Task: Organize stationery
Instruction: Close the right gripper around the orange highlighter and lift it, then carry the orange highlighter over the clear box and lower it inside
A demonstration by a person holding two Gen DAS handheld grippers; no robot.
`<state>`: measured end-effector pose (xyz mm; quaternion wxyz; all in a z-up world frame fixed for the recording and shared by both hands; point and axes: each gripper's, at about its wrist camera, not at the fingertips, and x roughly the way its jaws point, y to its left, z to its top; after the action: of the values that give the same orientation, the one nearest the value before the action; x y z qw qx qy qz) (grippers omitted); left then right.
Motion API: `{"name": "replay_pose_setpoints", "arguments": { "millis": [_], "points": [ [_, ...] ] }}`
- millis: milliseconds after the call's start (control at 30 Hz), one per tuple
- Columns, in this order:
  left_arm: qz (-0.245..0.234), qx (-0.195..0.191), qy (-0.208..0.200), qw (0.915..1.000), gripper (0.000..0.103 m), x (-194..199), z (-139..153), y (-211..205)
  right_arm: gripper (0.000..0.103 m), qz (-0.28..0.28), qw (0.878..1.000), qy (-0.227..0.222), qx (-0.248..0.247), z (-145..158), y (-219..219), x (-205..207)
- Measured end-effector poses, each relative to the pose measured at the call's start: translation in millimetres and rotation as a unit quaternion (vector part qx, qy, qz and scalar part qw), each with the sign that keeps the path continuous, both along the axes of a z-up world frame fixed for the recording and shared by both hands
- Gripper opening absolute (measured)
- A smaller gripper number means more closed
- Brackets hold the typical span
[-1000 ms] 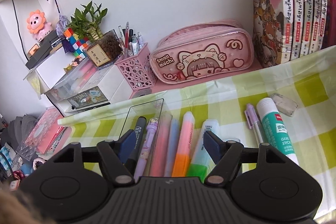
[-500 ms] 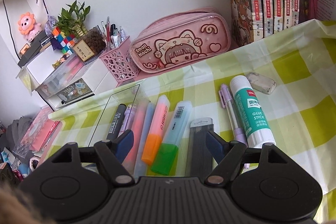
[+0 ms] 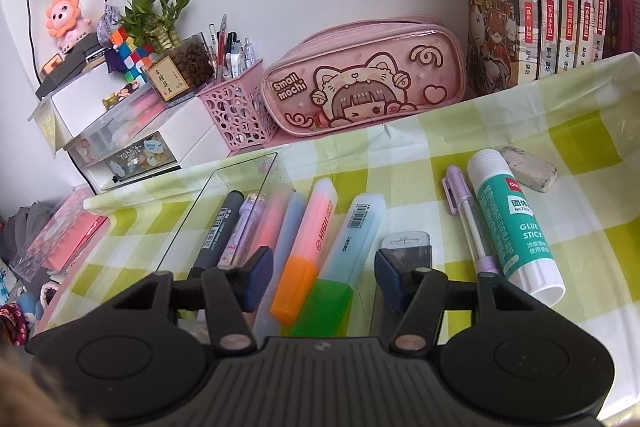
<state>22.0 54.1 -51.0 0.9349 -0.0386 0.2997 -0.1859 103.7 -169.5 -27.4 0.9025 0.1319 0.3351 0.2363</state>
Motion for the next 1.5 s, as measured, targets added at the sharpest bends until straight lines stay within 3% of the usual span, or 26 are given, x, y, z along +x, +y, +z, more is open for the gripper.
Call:
{"name": "replay_pose_setpoints", "arguments": {
  "millis": [233, 667, 1067, 1500],
  "points": [
    [0.000, 0.000, 0.000, 1.0000, 0.082, -0.1, 0.1, -0.5, 0.038, 0.025, 1.000, -0.003, 0.015, 1.4, 9.0, 5.6],
    [0.000, 0.000, 0.000, 1.0000, 0.082, 0.0, 0.0, -0.5, 0.035, 0.036, 0.999, 0.023, -0.010, -11.8, 15.1, 11.3],
    [0.000, 0.000, 0.000, 1.0000, 0.083, -0.4, -0.1, -1.7, 0.036, 0.053, 0.995, 0.028, -0.081, -3.5, 12.7, -2.4],
    [0.000, 0.001, 0.000, 1.0000, 0.083, -0.4, -0.4, -3.2, 0.037, 0.026, 0.999, 0.028, -0.034, -9.1, 15.6, 16.1]
  ]
}}
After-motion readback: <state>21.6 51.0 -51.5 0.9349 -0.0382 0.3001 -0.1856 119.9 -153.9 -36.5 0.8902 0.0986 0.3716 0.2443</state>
